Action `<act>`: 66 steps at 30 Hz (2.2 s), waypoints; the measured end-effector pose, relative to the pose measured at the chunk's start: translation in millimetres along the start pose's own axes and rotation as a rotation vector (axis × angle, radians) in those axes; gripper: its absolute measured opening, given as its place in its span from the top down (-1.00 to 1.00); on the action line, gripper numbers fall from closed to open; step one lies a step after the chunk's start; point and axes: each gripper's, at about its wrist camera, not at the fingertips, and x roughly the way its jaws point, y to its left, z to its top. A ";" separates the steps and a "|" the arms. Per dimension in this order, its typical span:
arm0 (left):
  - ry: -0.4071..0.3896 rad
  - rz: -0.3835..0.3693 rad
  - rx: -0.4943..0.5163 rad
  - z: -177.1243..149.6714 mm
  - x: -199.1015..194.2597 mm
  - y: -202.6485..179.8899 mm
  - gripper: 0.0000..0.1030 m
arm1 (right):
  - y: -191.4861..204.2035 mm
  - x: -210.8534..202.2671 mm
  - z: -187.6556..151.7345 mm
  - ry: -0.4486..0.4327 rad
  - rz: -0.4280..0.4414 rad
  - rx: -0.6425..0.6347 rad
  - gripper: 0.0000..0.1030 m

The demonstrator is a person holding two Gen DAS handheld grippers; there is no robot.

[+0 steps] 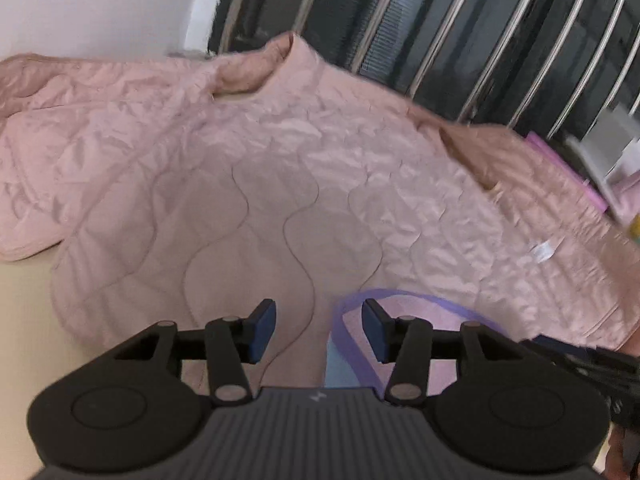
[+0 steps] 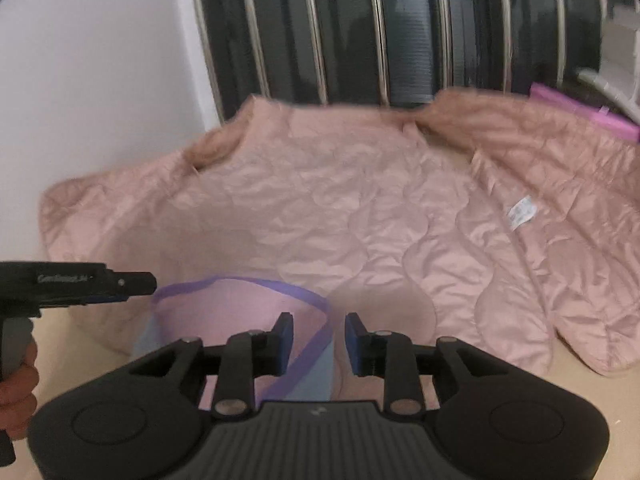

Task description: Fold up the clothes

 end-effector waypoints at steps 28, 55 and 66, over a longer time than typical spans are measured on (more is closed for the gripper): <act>-0.137 -0.138 -0.092 -112.2 -141.5 4.2 0.95 | -4.5 -129.9 -107.1 -0.177 0.143 -0.067 0.94; -0.097 -0.169 0.019 -160.0 -154.7 -2.8 0.18 | 18.4 -153.4 -170.1 -0.079 0.251 -0.228 0.51; -0.038 -0.149 0.087 -169.6 -139.4 -8.5 0.04 | 57.5 -148.2 -199.1 -0.098 0.198 -0.427 -0.20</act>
